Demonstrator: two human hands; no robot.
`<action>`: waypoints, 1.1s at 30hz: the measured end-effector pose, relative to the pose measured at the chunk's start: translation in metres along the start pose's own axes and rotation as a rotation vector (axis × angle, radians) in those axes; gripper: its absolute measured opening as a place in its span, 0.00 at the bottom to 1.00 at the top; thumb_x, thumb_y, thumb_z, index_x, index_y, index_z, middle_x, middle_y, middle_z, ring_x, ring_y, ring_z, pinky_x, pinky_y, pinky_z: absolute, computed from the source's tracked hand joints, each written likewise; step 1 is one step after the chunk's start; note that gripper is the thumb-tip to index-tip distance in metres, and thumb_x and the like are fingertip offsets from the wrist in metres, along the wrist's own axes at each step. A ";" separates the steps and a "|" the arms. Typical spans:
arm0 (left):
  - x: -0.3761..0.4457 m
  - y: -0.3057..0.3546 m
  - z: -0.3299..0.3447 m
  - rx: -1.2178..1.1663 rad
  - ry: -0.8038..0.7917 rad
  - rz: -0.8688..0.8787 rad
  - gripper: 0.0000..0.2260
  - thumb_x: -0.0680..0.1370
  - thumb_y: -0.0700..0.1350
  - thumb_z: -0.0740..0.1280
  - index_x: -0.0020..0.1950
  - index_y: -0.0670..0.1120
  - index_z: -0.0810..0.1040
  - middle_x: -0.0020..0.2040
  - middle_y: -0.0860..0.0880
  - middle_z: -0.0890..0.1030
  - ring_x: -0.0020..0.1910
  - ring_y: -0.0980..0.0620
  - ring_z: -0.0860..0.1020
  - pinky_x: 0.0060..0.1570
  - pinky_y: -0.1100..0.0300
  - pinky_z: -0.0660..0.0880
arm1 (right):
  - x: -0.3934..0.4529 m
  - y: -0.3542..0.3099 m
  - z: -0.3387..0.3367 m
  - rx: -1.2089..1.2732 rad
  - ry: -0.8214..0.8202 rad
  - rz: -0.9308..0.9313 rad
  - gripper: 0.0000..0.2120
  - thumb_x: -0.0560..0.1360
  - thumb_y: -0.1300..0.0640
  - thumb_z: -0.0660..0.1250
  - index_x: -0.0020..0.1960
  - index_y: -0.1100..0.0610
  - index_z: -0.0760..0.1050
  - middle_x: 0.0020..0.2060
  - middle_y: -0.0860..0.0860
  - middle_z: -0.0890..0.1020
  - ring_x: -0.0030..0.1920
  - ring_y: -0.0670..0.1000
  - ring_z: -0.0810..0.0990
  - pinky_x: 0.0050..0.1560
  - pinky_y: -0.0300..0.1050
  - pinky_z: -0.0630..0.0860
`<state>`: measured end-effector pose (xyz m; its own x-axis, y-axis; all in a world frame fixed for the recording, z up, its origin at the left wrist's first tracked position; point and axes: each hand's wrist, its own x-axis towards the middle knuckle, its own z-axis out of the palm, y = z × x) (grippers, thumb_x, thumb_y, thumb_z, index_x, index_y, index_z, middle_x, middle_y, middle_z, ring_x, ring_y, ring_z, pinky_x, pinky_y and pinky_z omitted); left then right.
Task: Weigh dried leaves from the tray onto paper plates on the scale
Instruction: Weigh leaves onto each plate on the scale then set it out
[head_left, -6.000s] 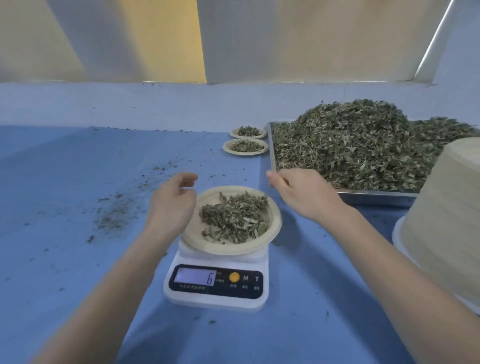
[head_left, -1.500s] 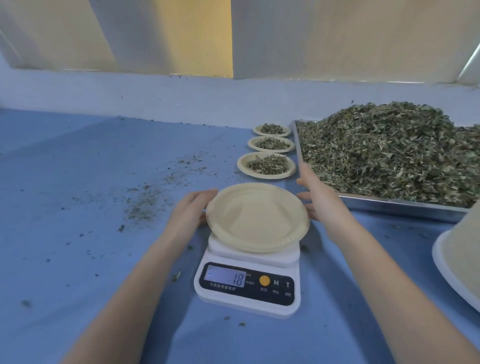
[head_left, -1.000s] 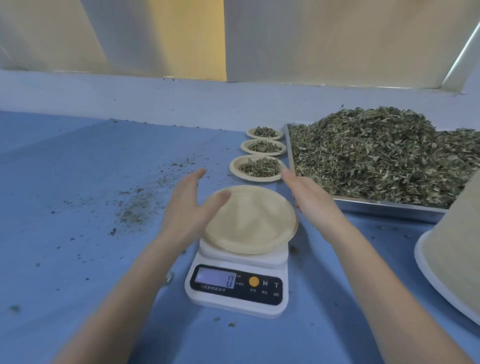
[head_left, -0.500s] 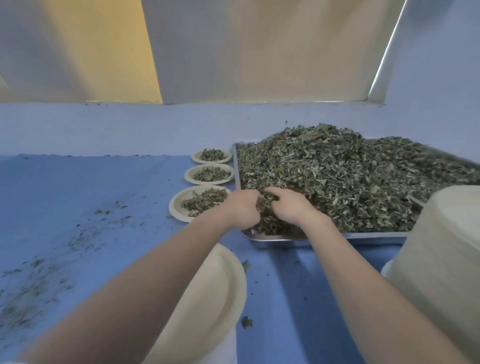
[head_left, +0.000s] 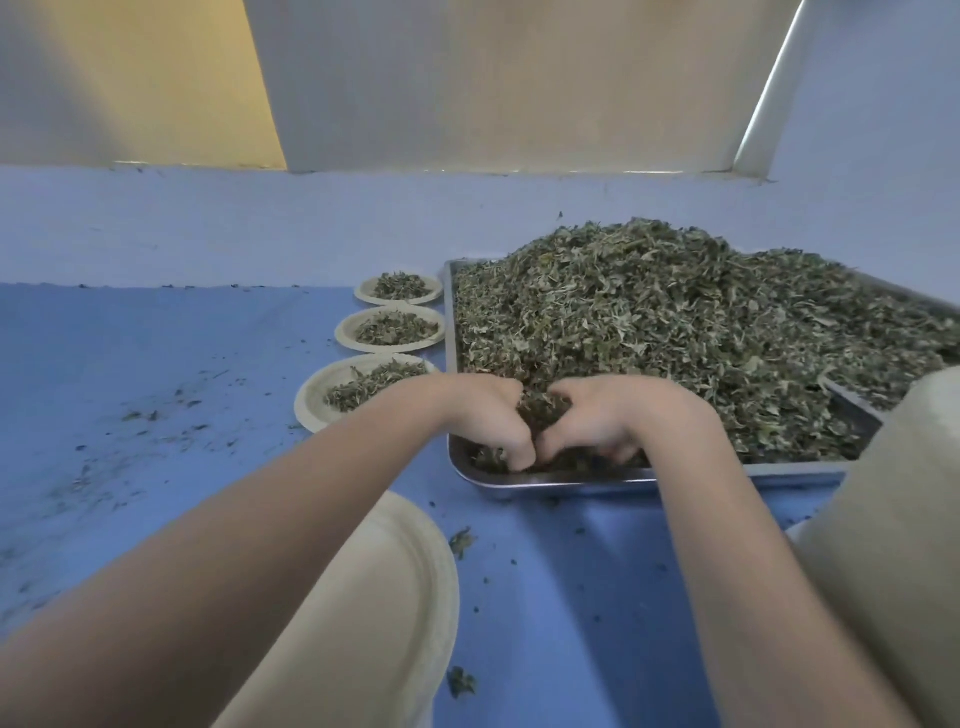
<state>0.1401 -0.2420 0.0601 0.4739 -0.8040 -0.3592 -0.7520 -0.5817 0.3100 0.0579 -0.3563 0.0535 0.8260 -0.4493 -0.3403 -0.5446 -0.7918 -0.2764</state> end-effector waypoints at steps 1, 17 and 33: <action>0.004 0.001 -0.001 0.046 -0.019 -0.002 0.26 0.70 0.45 0.72 0.65 0.43 0.68 0.59 0.45 0.76 0.57 0.46 0.76 0.58 0.52 0.75 | 0.000 -0.001 0.002 0.019 -0.110 0.040 0.27 0.68 0.48 0.72 0.64 0.54 0.71 0.43 0.54 0.79 0.43 0.54 0.78 0.45 0.46 0.76; 0.017 0.013 0.003 -0.256 0.293 -0.009 0.25 0.77 0.32 0.59 0.73 0.39 0.58 0.59 0.39 0.73 0.54 0.42 0.74 0.39 0.58 0.71 | 0.021 -0.004 0.017 0.627 0.372 -0.112 0.18 0.66 0.67 0.73 0.52 0.54 0.75 0.47 0.53 0.80 0.38 0.49 0.82 0.38 0.39 0.81; -0.138 -0.013 -0.002 -0.761 0.449 0.025 0.18 0.70 0.22 0.54 0.53 0.35 0.75 0.47 0.31 0.79 0.46 0.34 0.81 0.47 0.43 0.78 | -0.080 -0.104 -0.005 0.482 0.140 -0.399 0.13 0.68 0.71 0.68 0.52 0.64 0.78 0.38 0.62 0.84 0.38 0.58 0.85 0.45 0.55 0.82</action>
<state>0.0853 -0.1240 0.1079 0.7170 -0.6969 -0.0150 -0.3312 -0.3594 0.8724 0.0495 -0.2400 0.1144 0.9722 -0.2338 -0.0159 -0.1682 -0.6491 -0.7419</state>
